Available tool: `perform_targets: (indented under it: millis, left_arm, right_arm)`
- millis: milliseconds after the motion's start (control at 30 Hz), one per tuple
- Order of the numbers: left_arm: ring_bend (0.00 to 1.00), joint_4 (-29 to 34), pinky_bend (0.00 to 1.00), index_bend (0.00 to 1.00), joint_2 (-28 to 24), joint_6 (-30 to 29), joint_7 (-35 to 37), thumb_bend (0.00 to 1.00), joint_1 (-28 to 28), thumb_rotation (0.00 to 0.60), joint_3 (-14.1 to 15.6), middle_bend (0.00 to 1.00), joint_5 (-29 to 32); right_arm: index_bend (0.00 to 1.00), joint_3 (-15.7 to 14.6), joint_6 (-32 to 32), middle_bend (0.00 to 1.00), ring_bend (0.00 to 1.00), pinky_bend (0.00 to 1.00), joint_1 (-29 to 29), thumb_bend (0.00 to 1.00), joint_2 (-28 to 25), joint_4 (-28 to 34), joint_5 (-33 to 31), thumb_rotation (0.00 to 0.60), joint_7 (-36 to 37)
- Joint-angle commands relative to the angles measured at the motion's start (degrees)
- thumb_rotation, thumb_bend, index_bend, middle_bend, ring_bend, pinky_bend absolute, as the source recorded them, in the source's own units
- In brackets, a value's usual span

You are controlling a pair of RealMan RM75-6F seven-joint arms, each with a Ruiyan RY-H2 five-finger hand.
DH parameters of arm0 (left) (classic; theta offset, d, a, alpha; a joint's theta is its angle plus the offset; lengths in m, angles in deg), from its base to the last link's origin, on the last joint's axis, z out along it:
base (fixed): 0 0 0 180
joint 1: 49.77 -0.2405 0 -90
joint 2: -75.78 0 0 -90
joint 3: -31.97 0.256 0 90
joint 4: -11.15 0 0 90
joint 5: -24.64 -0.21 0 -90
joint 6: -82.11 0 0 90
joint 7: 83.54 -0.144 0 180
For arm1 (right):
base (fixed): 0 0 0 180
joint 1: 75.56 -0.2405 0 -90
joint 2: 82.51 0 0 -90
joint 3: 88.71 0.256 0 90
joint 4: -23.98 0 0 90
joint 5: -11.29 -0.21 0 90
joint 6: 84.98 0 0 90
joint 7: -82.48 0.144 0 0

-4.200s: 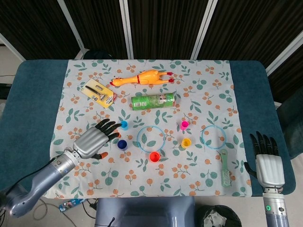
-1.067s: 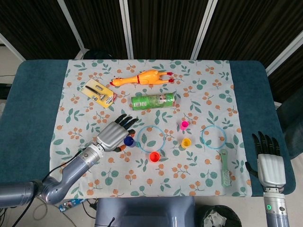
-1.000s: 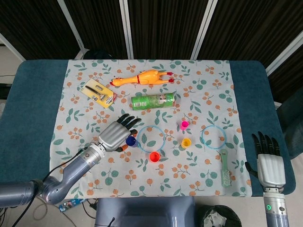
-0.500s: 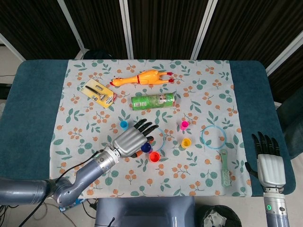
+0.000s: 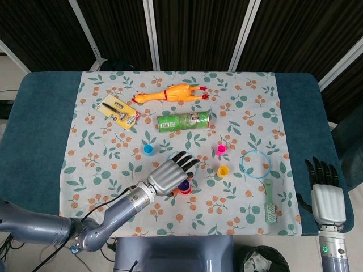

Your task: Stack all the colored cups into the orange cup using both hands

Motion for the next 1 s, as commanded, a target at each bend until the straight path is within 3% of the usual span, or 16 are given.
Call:
perform_targets:
  millis: [33, 267, 400, 500, 700, 767, 900, 1000]
  left_arm:
    - [0.00, -0.2, 0.00, 0.41, 0.5, -0.4, -0.5, 0.30, 0.5, 0.600, 0.3, 0.03, 0.6]
    - [0.00, -0.9, 0.00, 0.36, 1.6, -0.9, -1.5, 0.29, 1.5, 0.600, 0.9, 0.03, 1.9]
    - [0.00, -0.4, 0.00, 0.11, 1.1, -1.1, -2.3, 0.19, 2.0, 0.600, 1.6, 0.01, 3.3]
    - [0.00, 0.6, 0.00, 0.01, 0.2, -2.5, -3.9, 0.15, 2.4, 0.600, 1.9, 0.00, 5.6]
    - [0.00, 1.9, 0.00, 0.00, -0.9, -9.5, -4.3, 0.13, 0.8, 0.600, 1.3, 0.00, 4.5]
    - [0.00, 2.2, 0.00, 0.00, -1.0, -14.6, -4.2, 0.13, -1.1, 0.600, 1.3, 0.00, 2.4]
    - [0.00, 2.9, 0.00, 0.00, -2.9, -21.8, -2.4, 0.13, -5.7, 0.600, 2.8, 0.00, -0.9]
    - [0.00, 3.3, 0.00, 0.00, -6.2, -25.4, 0.3, 0.13, -10.2, 0.600, 5.5, 0.00, -3.6]
  right_arm:
    - [0.00, 0.0, 0.0, 0.00, 0.00, 0.06, 0.0, 0.32, 0.0, 0.0, 0.0, 0.600, 0.0]
    - [0.00, 0.0, 0.0, 0.00, 0.00, 0.06, 0.0, 0.32, 0.0, 0.0, -0.1, 0.600, -0.1]
    - [0.00, 0.0, -0.2, 0.00, 0.00, 0.06, 0.0, 0.32, 0.1, -0.1, -0.1, 0.600, -0.1]
    - [0.00, 0.0, -0.3, 0.00, 0.00, 0.06, 0.0, 0.32, 0.1, -0.2, -0.3, 0.600, -0.2]
    - [0.00, 0.1, -0.4, 0.00, 0.00, 0.06, -0.1, 0.32, 0.2, -0.4, -0.6, 0.600, -0.2]
    - [0.00, 0.0, -0.5, 0.00, 0.00, 0.06, -0.1, 0.32, 0.2, -0.3, -0.6, 0.600, -0.3]
    - [0.00, -0.1, -0.6, 0.00, 0.00, 0.06, -0.2, 0.32, 0.4, -0.5, -0.4, 0.600, -0.5]
    - [0.00, -0.4, -1.0, 0.00, 0.00, 0.06, -0.5, 0.32, 0.5, -0.8, 0.2, 0.600, -0.1]
